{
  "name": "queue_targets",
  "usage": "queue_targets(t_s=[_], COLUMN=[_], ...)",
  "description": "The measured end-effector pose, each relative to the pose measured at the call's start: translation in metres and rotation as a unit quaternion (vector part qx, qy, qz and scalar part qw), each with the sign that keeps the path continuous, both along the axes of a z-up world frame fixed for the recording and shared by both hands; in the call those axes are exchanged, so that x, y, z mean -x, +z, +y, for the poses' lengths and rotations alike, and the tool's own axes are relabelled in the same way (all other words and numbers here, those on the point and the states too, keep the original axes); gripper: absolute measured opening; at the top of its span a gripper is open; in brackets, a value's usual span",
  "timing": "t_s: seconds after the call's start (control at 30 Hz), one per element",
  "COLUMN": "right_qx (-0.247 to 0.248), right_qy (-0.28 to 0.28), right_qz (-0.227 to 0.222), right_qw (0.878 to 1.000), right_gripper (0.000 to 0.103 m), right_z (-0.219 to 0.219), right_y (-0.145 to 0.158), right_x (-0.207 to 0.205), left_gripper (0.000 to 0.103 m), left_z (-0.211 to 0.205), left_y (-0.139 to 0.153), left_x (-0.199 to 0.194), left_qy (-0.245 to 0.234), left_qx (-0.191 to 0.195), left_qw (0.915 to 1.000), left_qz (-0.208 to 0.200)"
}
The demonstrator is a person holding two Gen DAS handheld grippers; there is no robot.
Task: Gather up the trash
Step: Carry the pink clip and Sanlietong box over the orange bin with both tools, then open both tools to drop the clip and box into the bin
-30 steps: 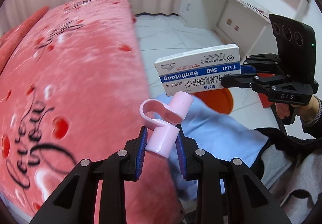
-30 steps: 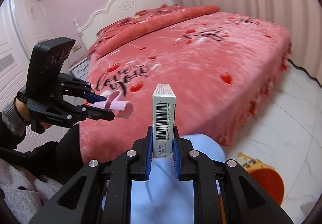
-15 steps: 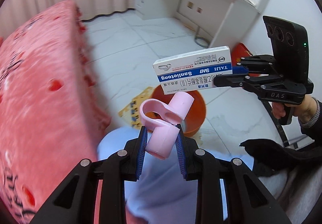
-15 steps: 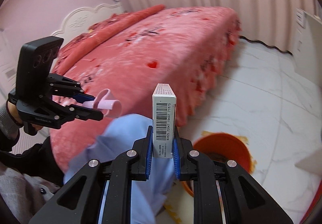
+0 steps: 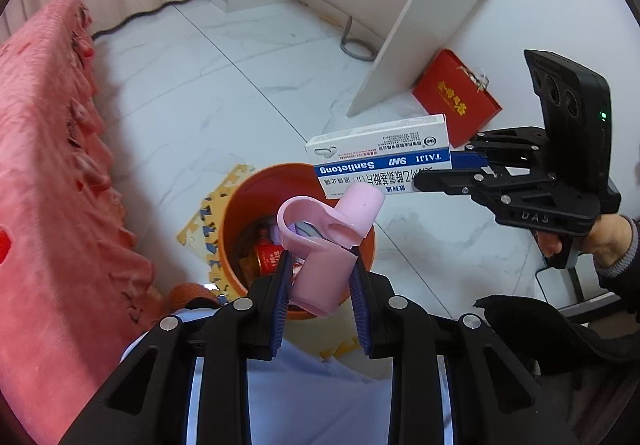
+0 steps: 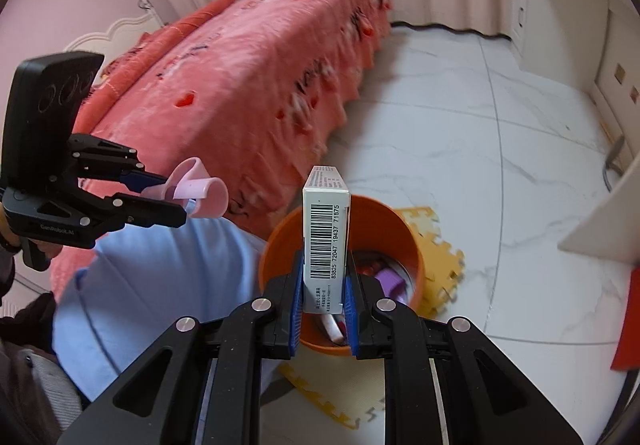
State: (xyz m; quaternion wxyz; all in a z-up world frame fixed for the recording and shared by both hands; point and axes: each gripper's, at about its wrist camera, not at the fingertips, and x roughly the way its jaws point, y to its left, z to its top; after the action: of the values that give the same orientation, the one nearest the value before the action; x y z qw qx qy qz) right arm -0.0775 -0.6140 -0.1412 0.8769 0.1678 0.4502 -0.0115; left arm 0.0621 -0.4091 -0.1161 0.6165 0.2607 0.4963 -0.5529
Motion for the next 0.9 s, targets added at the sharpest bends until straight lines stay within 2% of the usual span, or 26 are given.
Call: queue_targets(t_s=[0.17,0.3,0.33,0.8,0.87,0.9], right_qx=[-0.014,-0.018,-0.018,-0.003,0.004,0.005], right_qy=[-0.011,-0.013,-0.013,0.017,0.016,0.015], right_qz=[0.013,0.022,0.024,0.052,0.053,0.053], right_qw=[1.0,1.0,0.999,0.998,0.998,0.998], right_gripper=[0.018,0.018,0.018,0.021,0.038,0.04], right_z=[-0.008,-0.008,-0.007,0.02,0.021,0.022], right_y=[-0.019,-0.027,-0.029,-0.053,-0.052,-0.051], right_x=[0.002,-0.004,-0.005,-0.037,-0.041,-0.042], left_gripper=[0.032,0.052,0.054,0.054,0.054,0.054], left_z=[-0.017,-0.021,-0.021,0.001,0.004,0.006], left_y=[-0.019,-0.028,-0.028,-0.013,-0.014,-0.014], left_x=[-0.001,-0.003,-0.003,-0.007,-0.01,-0.01], left_qy=[-0.006,0.001,0.003,0.026,0.03,0.032], left_qx=[-0.017,-0.032,-0.033,-0.023,-0.023,-0.022], left_qw=[0.9998,0.9995,0.9994,0.9994,0.9993,0.9992], left_qz=[0.01,0.003,0.002,-0.004,-0.003,-0.003])
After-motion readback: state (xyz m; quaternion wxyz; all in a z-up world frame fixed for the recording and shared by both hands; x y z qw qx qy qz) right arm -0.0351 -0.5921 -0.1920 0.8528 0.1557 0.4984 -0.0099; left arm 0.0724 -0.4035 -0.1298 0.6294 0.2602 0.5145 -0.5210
